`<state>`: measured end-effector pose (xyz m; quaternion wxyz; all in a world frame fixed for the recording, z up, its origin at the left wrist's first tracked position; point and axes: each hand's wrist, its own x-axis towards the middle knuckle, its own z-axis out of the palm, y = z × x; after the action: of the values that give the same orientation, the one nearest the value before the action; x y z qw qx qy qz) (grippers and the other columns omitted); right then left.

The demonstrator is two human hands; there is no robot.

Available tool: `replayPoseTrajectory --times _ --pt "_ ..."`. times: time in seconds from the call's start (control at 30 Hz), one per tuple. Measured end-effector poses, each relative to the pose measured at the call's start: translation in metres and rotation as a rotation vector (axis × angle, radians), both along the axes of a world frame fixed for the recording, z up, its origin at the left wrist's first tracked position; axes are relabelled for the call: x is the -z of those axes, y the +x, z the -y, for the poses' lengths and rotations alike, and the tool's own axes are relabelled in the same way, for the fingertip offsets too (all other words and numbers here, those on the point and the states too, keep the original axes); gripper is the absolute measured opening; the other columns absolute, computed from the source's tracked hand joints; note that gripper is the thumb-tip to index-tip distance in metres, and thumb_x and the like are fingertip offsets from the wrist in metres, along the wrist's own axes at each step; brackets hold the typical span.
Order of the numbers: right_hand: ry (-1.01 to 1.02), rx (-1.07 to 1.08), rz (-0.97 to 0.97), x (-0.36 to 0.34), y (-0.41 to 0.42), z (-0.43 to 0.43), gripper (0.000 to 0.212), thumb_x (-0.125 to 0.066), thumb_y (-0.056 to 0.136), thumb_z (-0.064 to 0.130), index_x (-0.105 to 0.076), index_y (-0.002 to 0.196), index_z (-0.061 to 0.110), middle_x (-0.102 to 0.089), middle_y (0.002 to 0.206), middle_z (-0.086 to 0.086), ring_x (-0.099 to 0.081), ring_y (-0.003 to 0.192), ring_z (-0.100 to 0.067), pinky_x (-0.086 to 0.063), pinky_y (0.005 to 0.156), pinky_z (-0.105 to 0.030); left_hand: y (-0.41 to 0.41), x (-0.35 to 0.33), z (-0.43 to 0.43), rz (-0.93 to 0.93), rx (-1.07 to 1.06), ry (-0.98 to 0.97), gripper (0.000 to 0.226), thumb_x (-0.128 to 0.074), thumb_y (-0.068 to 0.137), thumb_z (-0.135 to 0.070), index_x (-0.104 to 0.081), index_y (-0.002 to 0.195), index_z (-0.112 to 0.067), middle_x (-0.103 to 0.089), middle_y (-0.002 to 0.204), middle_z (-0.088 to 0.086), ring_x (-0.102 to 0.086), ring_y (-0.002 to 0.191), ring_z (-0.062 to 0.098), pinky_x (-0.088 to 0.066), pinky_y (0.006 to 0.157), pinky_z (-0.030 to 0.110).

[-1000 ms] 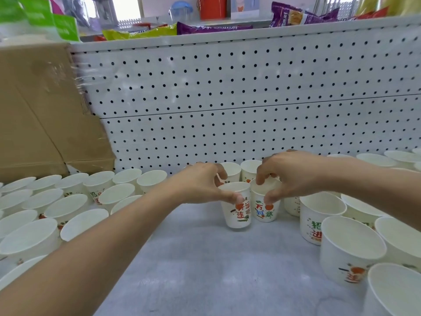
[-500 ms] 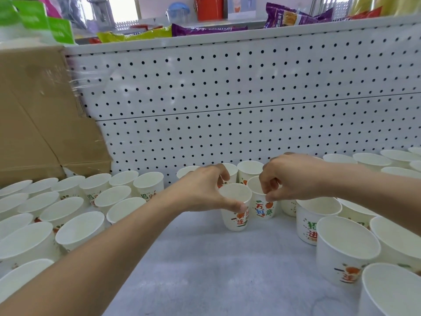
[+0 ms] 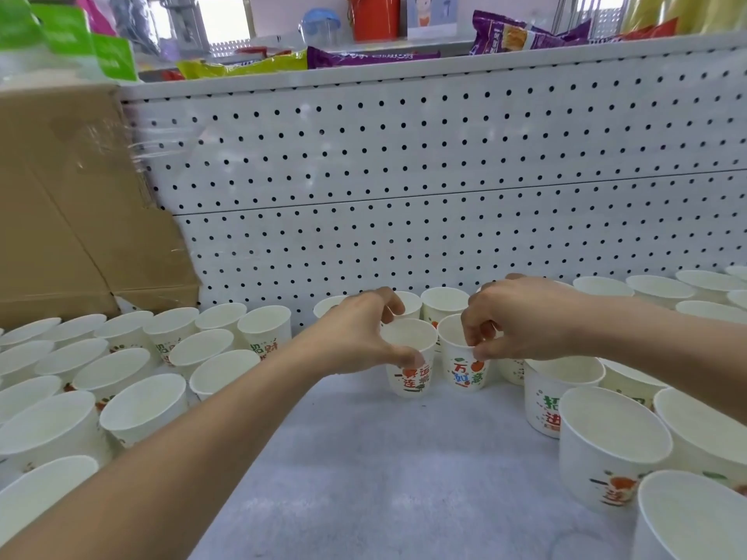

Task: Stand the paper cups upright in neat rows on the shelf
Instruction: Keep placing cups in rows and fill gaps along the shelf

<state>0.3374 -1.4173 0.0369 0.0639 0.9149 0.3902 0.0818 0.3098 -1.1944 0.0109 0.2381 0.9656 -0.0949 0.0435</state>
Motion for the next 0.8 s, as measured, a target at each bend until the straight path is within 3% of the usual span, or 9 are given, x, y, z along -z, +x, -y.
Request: replayPoseTrajectory --times 0.13,0.23,0.37,0.43,0.53,0.7,0.8 --pt "0.039 -0.01 0.013 -0.001 0.0 0.0 0.028 -0.058 0.079 0.062 -0.062 0.084 0.035 -0.057 0.083 0.017 -0.052 0.08 -0.003 -0.042 0.067 -0.023 -0.008 -0.005 -0.011 0.031 -0.017 0.032 0.074 -0.078 0.062 -0.06 -0.048 0.124 -0.034 -0.056 0.117 -0.017 -0.055 0.098 0.004 -0.049 0.083 0.031" --pt "0.133 -0.059 0.077 -0.009 0.001 -0.012 0.032 -0.049 0.08 0.065 -0.062 0.086 0.036 -0.053 0.081 0.02 -0.048 0.079 0.003 -0.037 0.069 -0.019 -0.021 -0.024 -0.051 0.128 -0.109 0.057 0.06 -0.069 0.071 -0.064 -0.052 0.121 -0.038 -0.056 0.115 -0.021 -0.055 0.1 0.002 -0.048 0.086 0.031" --pt "0.254 -0.172 0.094 -0.016 0.009 -0.068 0.017 -0.057 0.086 0.049 -0.066 0.089 0.034 -0.055 0.081 0.019 -0.051 0.079 -0.001 -0.032 0.062 -0.017 -0.031 -0.041 -0.108 0.148 -0.271 0.222 0.033 -0.067 0.085 -0.043 -0.067 0.114 -0.028 -0.066 0.111 -0.014 -0.059 0.094 0.004 -0.05 0.081 0.028" --pt "0.272 -0.171 0.075 -0.014 0.018 -0.102 0.014 -0.061 0.087 0.041 -0.069 0.092 0.031 -0.06 0.084 0.015 -0.056 0.08 -0.006 -0.036 0.061 -0.019 -0.03 -0.039 -0.121 0.107 -0.333 0.386 0.02 -0.07 0.084 -0.039 -0.074 0.101 -0.03 -0.071 0.101 -0.015 -0.062 0.085 0.005 -0.052 0.07 0.027" --pt "0.19 -0.081 0.064 -0.004 0.033 -0.138 0.013 -0.066 0.084 0.038 -0.07 0.093 0.028 -0.06 0.086 0.011 -0.055 0.076 -0.011 -0.034 0.055 -0.023 -0.025 -0.031 -0.128 0.101 -0.36 0.565 0.012 -0.075 0.077 -0.039 -0.075 0.087 -0.034 -0.072 0.092 -0.016 -0.059 0.077 0.008 -0.034 0.052 0.022" --pt "0.068 -0.032 0.102 0.011 0.044 -0.161 0.007 -0.063 0.085 0.021 -0.07 0.083 0.021 -0.064 0.08 0.001 -0.057 0.065 -0.018 -0.035 0.049 -0.023 -0.018 -0.025 -0.128 0.125 -0.327 0.64 0.015 -0.072 0.079 -0.041 -0.074 0.092 -0.037 -0.067 0.097 -0.011 -0.05 0.083 0.015 -0.029 0.053 0.026" --pt "0.122 -0.082 0.184 0.001 0.029 -0.158 0.014 -0.056 0.084 0.016 -0.069 0.081 0.02 -0.065 0.08 0.001 -0.053 0.062 -0.015 -0.034 0.049 -0.022 -0.028 -0.034 -0.122 0.216 -0.278 0.64 0.014 -0.067 0.084 -0.041 -0.073 0.096 -0.036 -0.069 0.095 -0.014 -0.052 0.088 0.01 -0.037 0.067 0.028"
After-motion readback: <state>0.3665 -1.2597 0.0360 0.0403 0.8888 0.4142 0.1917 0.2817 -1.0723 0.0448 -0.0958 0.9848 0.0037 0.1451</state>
